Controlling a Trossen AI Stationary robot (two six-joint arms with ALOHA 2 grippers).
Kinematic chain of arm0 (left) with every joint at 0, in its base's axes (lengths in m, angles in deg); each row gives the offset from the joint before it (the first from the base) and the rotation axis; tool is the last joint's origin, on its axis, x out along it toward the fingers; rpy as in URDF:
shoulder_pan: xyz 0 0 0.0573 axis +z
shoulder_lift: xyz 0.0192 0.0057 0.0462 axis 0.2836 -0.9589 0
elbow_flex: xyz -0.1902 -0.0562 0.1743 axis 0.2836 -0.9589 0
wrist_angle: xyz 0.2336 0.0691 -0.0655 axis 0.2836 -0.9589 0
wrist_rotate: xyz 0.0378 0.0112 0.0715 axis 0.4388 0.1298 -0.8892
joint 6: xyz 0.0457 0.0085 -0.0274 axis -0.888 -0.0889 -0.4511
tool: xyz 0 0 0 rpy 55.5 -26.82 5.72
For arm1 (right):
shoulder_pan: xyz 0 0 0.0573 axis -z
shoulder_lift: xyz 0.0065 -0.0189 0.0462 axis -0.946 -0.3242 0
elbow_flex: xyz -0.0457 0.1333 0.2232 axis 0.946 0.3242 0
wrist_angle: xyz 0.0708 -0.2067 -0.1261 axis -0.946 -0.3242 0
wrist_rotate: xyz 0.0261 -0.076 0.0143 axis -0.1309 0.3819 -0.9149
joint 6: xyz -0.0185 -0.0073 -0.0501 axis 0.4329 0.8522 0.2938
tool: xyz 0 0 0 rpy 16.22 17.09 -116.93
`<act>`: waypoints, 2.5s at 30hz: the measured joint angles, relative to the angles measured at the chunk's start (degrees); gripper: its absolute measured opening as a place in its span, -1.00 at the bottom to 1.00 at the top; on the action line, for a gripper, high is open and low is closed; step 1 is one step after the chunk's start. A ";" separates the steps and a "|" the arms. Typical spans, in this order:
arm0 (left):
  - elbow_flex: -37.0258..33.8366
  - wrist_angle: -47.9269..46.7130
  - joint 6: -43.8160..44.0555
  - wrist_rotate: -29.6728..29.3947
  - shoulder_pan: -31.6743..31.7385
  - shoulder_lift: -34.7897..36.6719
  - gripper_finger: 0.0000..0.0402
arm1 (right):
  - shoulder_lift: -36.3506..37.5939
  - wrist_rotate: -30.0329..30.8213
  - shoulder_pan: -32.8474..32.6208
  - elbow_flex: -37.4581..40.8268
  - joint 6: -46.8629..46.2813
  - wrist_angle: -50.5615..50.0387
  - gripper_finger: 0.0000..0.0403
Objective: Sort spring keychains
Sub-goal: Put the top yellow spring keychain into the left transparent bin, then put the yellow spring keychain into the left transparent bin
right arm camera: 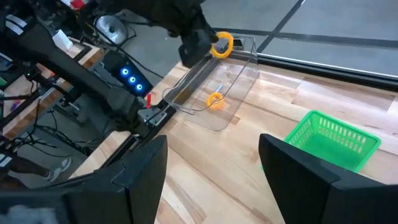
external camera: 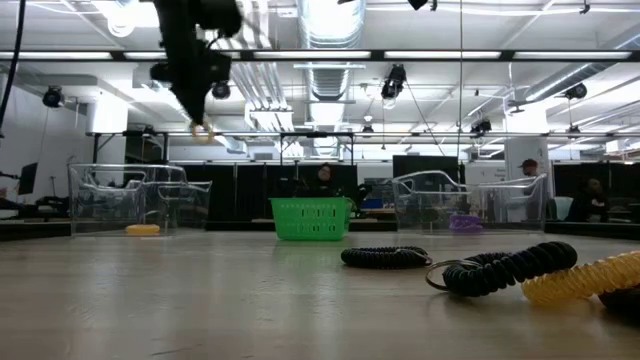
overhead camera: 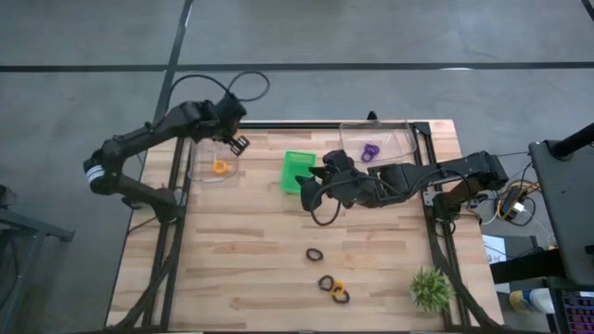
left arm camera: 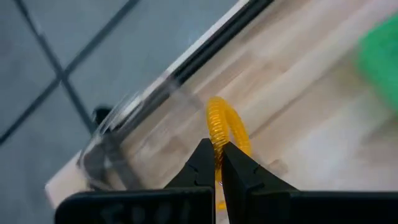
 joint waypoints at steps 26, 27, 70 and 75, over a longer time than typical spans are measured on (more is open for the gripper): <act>-22.02 8.67 2.96 8.60 17.31 -0.43 -0.72 | 0.00 -0.09 0.00 0.00 0.66 -0.09 0.24; -21.80 8.68 2.97 8.60 17.31 -0.43 -0.66 | 0.00 -0.09 0.00 0.00 0.66 -0.11 0.24; -1.59 18.57 23.63 52.33 -0.96 13.94 -0.24 | -3.00 -48.15 -4.07 20.13 -22.39 -0.21 0.16; -1.68 22.20 27.61 52.20 -5.29 15.76 -0.24 | -5.96 -51.79 -7.11 20.92 -24.57 -0.09 0.16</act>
